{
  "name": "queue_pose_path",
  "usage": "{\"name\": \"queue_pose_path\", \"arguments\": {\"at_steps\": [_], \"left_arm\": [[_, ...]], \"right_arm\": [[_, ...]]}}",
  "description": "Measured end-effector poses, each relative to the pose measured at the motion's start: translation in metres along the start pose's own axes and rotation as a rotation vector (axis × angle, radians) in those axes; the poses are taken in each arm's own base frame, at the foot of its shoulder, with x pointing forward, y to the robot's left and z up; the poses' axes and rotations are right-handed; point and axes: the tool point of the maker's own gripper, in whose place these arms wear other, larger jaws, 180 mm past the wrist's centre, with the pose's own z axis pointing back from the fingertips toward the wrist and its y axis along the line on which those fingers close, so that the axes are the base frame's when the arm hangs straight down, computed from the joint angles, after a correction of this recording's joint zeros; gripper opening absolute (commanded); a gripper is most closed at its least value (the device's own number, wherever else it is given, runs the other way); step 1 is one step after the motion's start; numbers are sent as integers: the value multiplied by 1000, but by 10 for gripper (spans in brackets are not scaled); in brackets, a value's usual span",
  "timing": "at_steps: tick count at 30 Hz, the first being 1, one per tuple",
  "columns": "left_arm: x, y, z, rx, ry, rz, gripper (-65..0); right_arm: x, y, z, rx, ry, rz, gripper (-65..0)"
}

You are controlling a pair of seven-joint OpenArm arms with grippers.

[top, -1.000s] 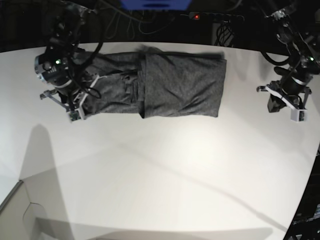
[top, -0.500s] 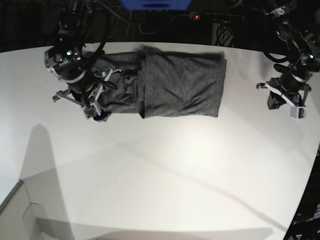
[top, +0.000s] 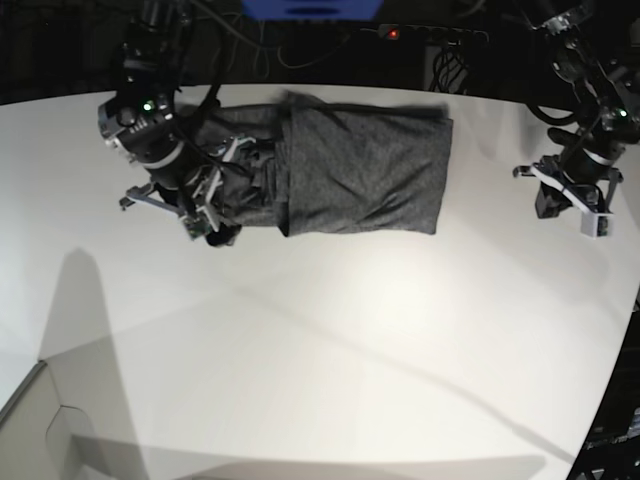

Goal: Layout the t-shirt on the table in an organized manner, then fold the t-shirt properly
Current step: 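Lift the strip end with the right gripper and fold it toward the middle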

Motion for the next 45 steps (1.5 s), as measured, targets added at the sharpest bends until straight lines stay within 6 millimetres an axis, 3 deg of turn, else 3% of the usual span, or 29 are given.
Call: {"name": "queue_pose_path", "arguments": {"at_steps": [4,8,12,20,25,32,39,45], "left_arm": [[-1,1,0,5,4,2,-649],[-19,12,-5,74,83,-32,-649],[-43,-3,-18,57,164,-44,-649],[-45,-18,-22,32,155,-26,-649],[-46,-22,-23,25,156,-17,-649],[-41,-22,-25,23,145,-18,-649],[-66,-23,-37,-3,208,37,-649],[-67,-48,-49,-75,216,10,-649]], "right_arm": [[10,33,1,81,-74,30,-650],[28,42,-2,54,-143,-38,-650],[35,48,-3,37,-162,-79,-650],[57,61,-1,-36,-221,-227,-650],[71,84,1,-23,-247,-284,-650],[80,114,-13,14,-239,-278,-650],[102,113,2,8,-330,-291,-650],[122,145,13,100,-409,-264,-650]]}}
